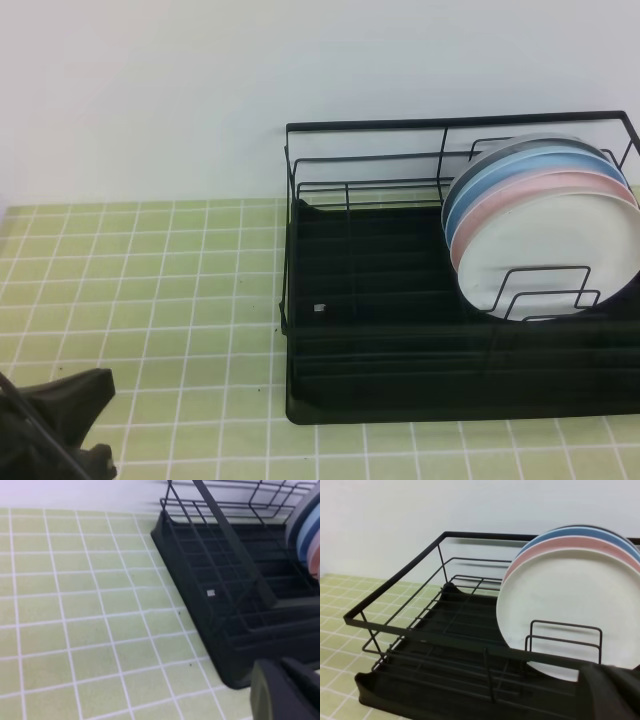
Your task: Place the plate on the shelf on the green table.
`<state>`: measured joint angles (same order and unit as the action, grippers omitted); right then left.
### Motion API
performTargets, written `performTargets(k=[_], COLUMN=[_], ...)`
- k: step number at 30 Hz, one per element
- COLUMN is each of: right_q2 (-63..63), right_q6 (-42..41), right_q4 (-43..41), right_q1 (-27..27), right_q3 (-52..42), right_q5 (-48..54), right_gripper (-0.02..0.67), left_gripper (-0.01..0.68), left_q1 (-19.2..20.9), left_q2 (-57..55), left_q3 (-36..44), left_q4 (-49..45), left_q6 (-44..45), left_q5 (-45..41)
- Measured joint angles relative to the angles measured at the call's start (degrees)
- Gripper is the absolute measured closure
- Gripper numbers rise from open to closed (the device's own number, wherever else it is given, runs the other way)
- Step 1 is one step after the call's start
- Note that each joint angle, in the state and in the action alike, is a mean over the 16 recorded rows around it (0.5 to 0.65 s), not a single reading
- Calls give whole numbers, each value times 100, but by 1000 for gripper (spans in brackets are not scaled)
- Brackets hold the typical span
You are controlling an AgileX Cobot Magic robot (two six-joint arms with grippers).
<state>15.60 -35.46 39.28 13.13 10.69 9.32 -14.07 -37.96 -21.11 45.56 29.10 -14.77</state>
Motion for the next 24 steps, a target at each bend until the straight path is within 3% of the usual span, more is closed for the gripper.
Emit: performTargets(k=[18,24], right_q2=[0,0], right_q6=[0,0], right_q4=[0,0], right_q1=[0,0], right_q3=[0,0], right_q5=[36,39], right_gripper=[651,651], left_gripper=[675,675], left_q1=[635,679], left_q2=[1693,2165], left_q3=[28,367], left_q4=[-551,-1022], left_q6=[-111,-574], left_q5=[60,369])
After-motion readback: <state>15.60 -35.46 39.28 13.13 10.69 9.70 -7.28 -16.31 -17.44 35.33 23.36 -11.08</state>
